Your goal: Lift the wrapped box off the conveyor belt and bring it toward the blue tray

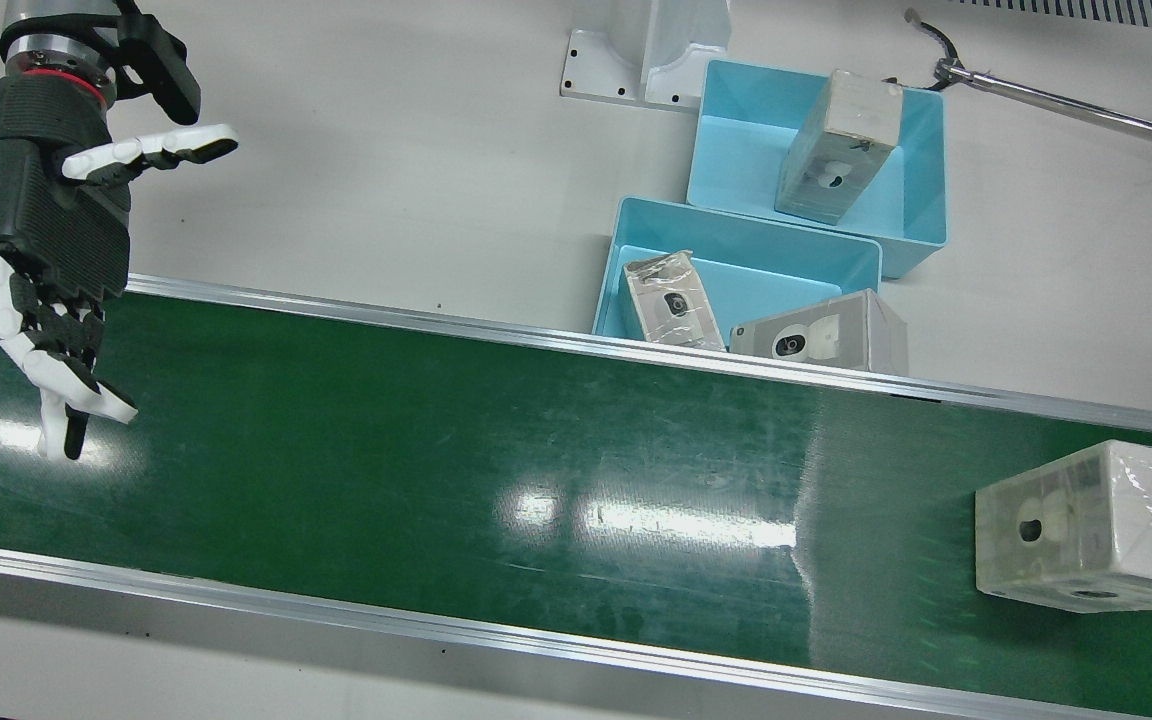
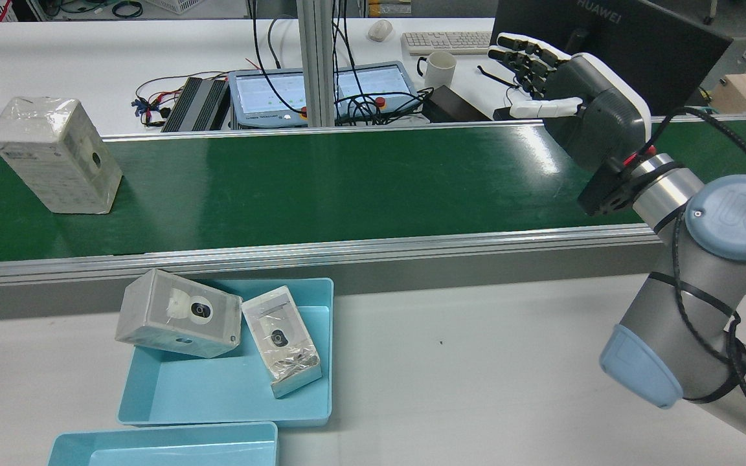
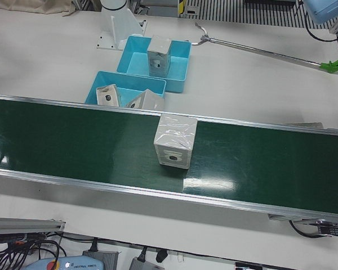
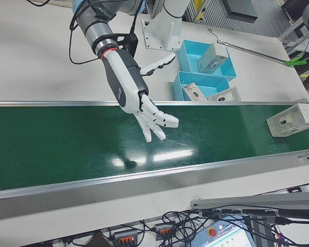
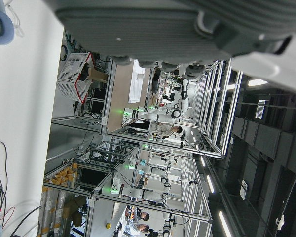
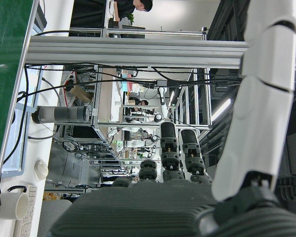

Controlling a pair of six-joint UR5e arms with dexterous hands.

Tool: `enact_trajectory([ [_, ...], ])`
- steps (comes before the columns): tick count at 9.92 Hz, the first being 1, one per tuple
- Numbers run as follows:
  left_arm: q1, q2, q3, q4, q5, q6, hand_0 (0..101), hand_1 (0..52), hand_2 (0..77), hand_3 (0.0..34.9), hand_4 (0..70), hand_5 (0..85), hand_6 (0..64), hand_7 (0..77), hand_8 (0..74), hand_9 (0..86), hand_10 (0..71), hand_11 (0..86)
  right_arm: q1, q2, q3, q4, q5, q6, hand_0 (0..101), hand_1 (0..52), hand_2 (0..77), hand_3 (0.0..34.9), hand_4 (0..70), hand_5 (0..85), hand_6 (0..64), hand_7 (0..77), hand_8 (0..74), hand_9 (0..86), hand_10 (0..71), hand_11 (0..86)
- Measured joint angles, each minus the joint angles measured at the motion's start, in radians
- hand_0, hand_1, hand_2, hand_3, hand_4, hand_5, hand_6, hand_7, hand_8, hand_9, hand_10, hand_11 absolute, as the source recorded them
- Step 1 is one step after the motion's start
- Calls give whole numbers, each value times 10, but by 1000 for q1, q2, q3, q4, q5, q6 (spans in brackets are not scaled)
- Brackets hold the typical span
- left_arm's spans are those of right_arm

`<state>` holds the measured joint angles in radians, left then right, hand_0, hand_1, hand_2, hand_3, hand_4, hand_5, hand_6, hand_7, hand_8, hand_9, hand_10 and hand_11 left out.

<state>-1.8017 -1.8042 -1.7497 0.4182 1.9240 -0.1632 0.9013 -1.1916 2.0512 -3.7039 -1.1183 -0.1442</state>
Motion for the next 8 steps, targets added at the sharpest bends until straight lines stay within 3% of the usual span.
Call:
enact_trajectory([
  [2, 0, 0, 0, 0, 0, 0, 0, 0, 11, 0, 0, 11, 5, 5, 5, 5, 5, 5, -19, -6, -10, 0, 11, -11, 462, 115, 65, 0, 98, 191, 49, 196, 44, 44, 0, 11],
  [4, 0, 0, 0, 0, 0, 0, 0, 0, 5, 0, 0, 11, 5, 5, 5, 5, 0, 5, -33, 3, -44, 8, 13, 10, 471, 142, 60, 0, 87, 164, 55, 158, 33, 27, 0, 11],
  [6, 0, 0, 0, 0, 0, 0, 0, 0, 5, 0, 0, 11, 5, 5, 5, 5, 0, 5, -38, 36, -90, 12, 14, 50, 471, 136, 82, 0, 71, 136, 38, 142, 11, 16, 0, 11],
  [8, 0, 0, 0, 0, 0, 0, 0, 0, 11, 0, 0, 11, 5, 5, 5, 5, 0, 5, -41, 95, -143, 11, 15, 65, 470, 147, 82, 0, 71, 158, 44, 142, 11, 16, 0, 11],
])
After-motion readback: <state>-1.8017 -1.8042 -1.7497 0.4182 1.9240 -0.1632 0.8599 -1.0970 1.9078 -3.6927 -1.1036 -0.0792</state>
